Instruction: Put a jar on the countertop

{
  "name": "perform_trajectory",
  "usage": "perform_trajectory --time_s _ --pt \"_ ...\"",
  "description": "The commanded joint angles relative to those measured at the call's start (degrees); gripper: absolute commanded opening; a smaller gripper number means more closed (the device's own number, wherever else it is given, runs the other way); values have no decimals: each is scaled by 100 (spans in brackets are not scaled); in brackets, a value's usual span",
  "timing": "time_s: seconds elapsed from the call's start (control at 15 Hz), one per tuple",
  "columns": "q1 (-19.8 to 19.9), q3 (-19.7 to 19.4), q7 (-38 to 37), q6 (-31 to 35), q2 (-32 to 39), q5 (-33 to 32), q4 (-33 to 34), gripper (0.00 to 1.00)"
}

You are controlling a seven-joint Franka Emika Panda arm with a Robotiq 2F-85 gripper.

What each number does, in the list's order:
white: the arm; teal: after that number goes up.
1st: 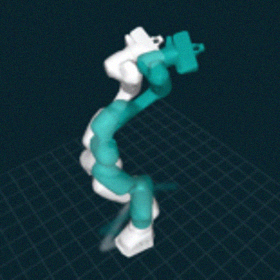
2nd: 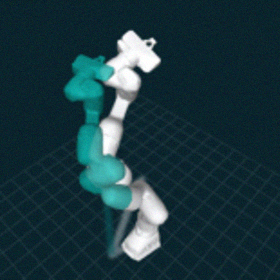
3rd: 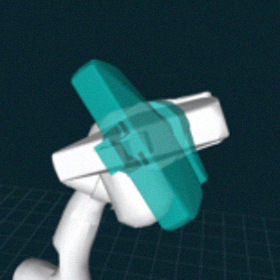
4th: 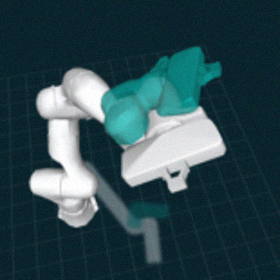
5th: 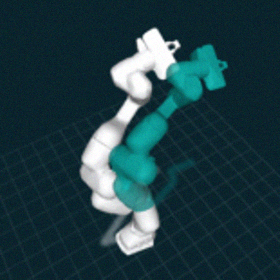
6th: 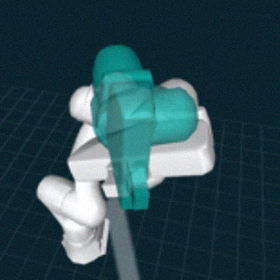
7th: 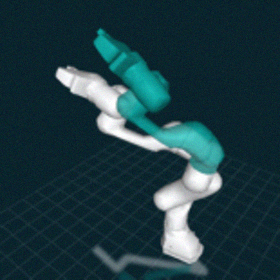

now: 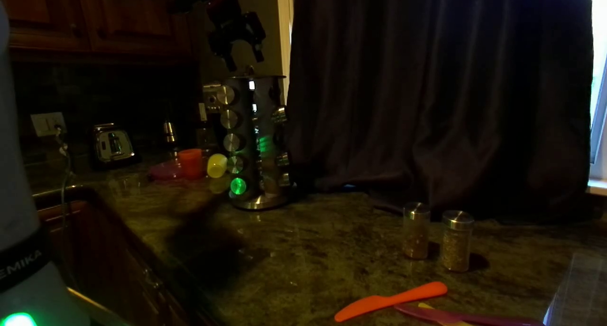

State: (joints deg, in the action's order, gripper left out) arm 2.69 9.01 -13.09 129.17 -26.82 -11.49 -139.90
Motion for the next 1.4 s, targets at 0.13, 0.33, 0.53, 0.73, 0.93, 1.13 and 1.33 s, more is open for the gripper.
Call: perform_trajectory --time_s 0.13,0.33,0.53,0.73,0.93,1.13,1.33 --pt "-178 758 -44 -938 15 -1236 614 100" --pt "-379 994 167 -1549 65 -1782 906 100" --pt "-640 1167 390 -2132 182 -2158 977 100" --pt "-1001 1278 659 -2630 350 -2289 913 100" --pt "-1396 1288 1096 -2911 529 -2274 860 100" --pt "-1740 1287 1610 -2879 685 -2292 812 100" --pt "-1859 1209 1629 -2793 737 -2229 852 100"
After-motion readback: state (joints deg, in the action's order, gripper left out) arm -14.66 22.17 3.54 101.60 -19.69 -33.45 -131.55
